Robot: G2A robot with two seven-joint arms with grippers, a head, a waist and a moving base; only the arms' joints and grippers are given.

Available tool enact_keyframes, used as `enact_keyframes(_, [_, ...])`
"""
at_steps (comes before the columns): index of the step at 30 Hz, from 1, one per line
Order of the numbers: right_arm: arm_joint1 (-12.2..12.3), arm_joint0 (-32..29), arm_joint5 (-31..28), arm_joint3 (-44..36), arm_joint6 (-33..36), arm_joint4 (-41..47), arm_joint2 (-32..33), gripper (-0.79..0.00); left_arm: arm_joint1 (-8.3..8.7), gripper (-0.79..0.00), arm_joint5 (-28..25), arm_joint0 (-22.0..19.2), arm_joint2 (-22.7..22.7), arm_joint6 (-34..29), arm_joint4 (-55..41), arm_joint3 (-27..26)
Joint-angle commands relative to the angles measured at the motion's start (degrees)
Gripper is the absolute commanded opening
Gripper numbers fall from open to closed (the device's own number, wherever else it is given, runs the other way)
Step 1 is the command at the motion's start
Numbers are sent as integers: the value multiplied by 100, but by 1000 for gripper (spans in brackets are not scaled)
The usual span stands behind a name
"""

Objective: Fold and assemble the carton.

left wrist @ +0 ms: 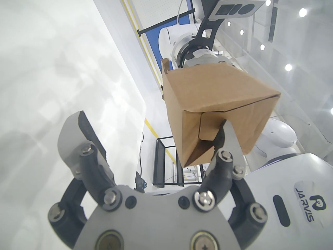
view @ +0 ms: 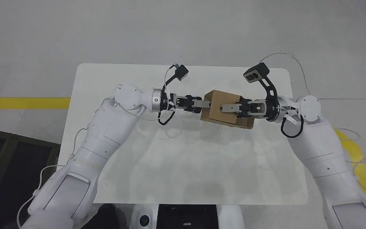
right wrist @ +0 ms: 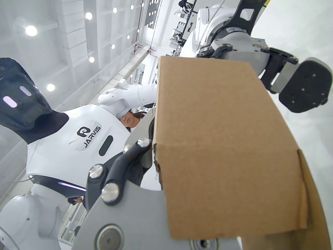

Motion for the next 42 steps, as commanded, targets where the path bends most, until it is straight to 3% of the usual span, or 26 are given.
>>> enact_keyframes(1, [-6, -1, 11, -10, 12, 13, 8, -785, -3, 0, -39, 0, 4, -12, -10, 38])
enact_keyframes(27, [-79, -42, 71, -27, 71, -63, 97, -785, -96, 0, -165, -116, 161, 43, 13, 120])
enact_keyframes(34, [-38, 29, 72, 412, 71, -589, 143, -785, 11, 0, -205, -33, -132, 314, 354, 105])
enact_keyframes(42, [-112, 366, 54, 1184, 53, -1230, -235, -785, 218, 0, -518, 324, -562, 845, 1477, -675])
